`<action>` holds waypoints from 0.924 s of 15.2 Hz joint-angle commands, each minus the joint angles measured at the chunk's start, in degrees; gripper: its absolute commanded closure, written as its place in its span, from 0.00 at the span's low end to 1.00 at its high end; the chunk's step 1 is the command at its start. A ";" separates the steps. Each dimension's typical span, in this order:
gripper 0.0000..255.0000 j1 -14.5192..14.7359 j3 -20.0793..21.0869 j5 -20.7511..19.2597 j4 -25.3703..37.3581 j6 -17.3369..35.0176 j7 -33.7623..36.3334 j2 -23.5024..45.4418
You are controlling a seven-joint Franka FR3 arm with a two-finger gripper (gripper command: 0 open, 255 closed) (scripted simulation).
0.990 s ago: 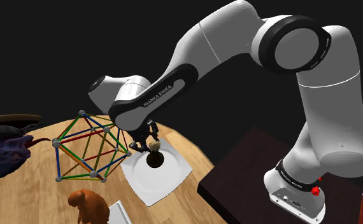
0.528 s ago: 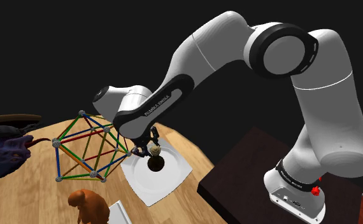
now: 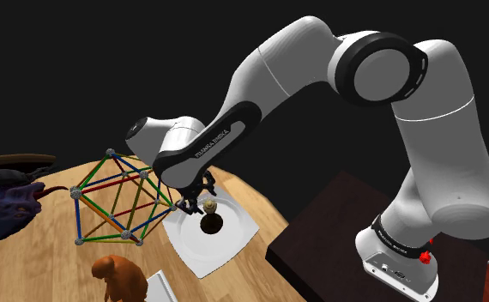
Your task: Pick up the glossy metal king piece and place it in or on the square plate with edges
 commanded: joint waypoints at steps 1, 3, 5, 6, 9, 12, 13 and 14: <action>0.00 0.00 0.00 0.00 0.00 0.00 0.00 0.00; 0.00 0.00 0.00 0.00 0.00 0.00 0.00 0.00; 0.00 0.00 0.00 0.00 0.00 0.00 0.00 0.00; 0.00 0.21 0.19 0.32 1.51 -1.76 -0.24 -0.30; 0.00 0.93 0.61 1.04 6.24 -6.81 -0.85 -0.72; 0.00 0.93 0.61 1.05 6.24 -6.81 -0.85 -0.72; 0.00 0.93 0.61 1.05 6.24 -6.81 -0.85 -0.72; 0.00 0.93 0.61 1.05 6.24 -6.81 -0.85 -0.72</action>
